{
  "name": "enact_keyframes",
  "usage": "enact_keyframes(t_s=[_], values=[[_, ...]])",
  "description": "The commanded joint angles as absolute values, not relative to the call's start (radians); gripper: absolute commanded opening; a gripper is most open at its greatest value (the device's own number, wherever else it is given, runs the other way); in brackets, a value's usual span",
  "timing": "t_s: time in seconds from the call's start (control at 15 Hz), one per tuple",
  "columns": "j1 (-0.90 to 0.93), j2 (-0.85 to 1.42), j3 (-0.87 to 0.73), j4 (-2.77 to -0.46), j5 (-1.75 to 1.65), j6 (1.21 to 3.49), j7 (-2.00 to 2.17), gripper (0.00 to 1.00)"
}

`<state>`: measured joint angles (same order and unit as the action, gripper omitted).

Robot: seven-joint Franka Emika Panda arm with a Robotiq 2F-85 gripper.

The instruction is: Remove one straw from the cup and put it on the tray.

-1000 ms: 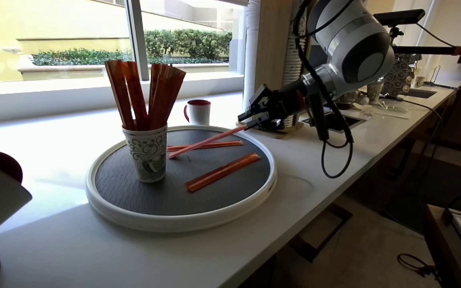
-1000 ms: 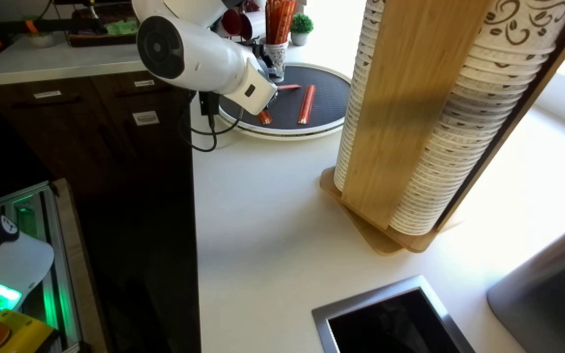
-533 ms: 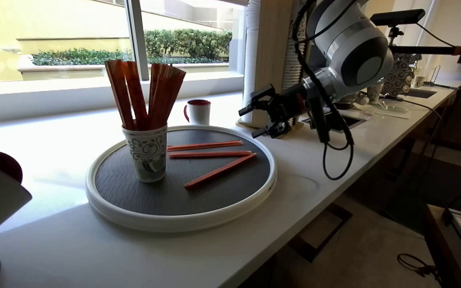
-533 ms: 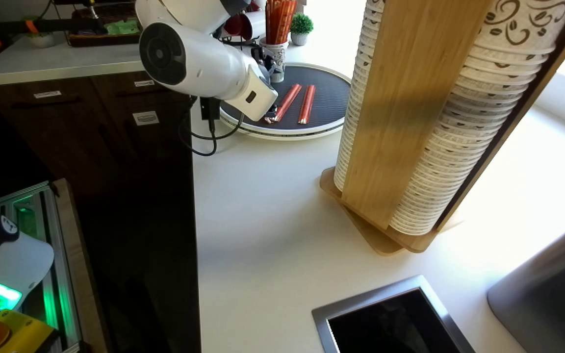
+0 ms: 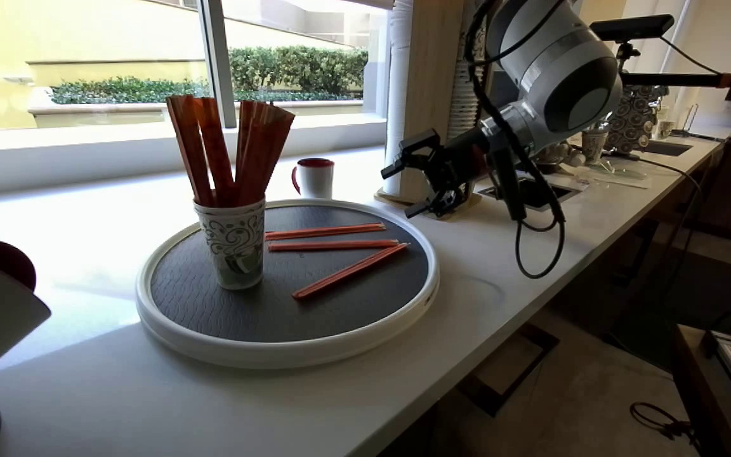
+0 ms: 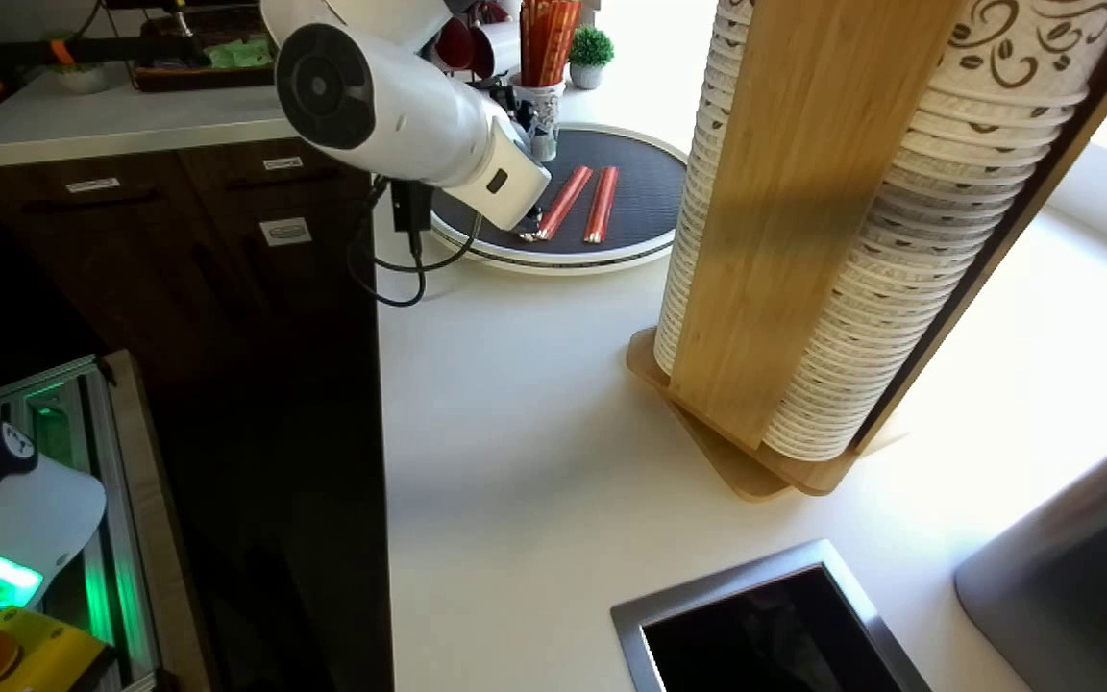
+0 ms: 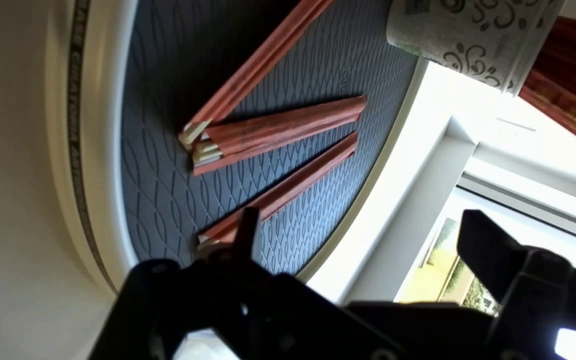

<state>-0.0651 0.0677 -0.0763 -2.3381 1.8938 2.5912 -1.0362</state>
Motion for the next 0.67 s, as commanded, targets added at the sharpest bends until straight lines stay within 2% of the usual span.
enact_keyframes(t_s=[0.0, 0.47, 0.6], values=[[-0.059, -0.049, -0.076, -2.405, 1.621, 2.636, -0.794, 1.0], [-0.082, -0.161, -0.061, -2.51, 1.045, 2.666, -0.356, 1.0], [-0.203, -0.189, 0.052, -2.538, 0.876, 2.652, -0.242, 1.0]])
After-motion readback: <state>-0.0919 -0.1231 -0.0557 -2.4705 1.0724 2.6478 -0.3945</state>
